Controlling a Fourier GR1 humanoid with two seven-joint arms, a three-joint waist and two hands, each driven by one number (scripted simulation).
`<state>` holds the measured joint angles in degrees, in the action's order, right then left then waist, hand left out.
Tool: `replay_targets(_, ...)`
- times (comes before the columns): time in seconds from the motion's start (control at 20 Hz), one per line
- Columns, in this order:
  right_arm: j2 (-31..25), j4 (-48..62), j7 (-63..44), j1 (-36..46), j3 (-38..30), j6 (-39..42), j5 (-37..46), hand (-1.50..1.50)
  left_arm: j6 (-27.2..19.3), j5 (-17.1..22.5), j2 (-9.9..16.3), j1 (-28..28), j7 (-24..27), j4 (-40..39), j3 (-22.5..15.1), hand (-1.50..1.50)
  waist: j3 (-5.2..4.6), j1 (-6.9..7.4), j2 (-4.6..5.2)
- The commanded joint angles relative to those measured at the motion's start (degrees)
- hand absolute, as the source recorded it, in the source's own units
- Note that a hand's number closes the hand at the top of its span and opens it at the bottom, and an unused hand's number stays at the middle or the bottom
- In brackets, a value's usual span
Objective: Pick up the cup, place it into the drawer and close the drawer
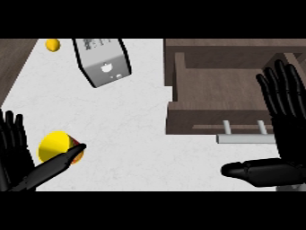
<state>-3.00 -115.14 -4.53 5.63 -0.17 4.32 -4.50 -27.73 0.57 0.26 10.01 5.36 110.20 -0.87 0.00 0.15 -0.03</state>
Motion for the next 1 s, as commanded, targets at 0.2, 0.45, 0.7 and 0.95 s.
replay_targets(0.2,-0.5,-4.6,-2.4,-3.0,-1.1,1.2,-3.1,-1.50,1.6,5.2,1.2,2.1,4.4,-4.4,5.0,-1.50,0.00,-0.09,-0.03)
replay_targets(0.45,-1.0,-5.9,-8.2,1.3,1.2,-0.6,-0.2,-1.50,2.7,8.0,-0.2,4.0,13.5,-13.2,3.6,-1.50,-0.02,-0.05,-0.02)
replay_targets(0.7,-2.6,-6.4,-4.7,-2.4,-3.1,2.9,-4.4,-1.50,5.7,10.6,1.1,-0.5,17.6,-22.1,8.4,-1.50,0.00,-0.19,0.00)
replay_targets(0.95,-1.4,-0.7,-1.0,-0.4,-3.4,2.4,-3.3,-1.50,6.9,10.9,0.8,3.2,17.2,-21.1,7.5,-1.50,0.01,-0.02,0.01)
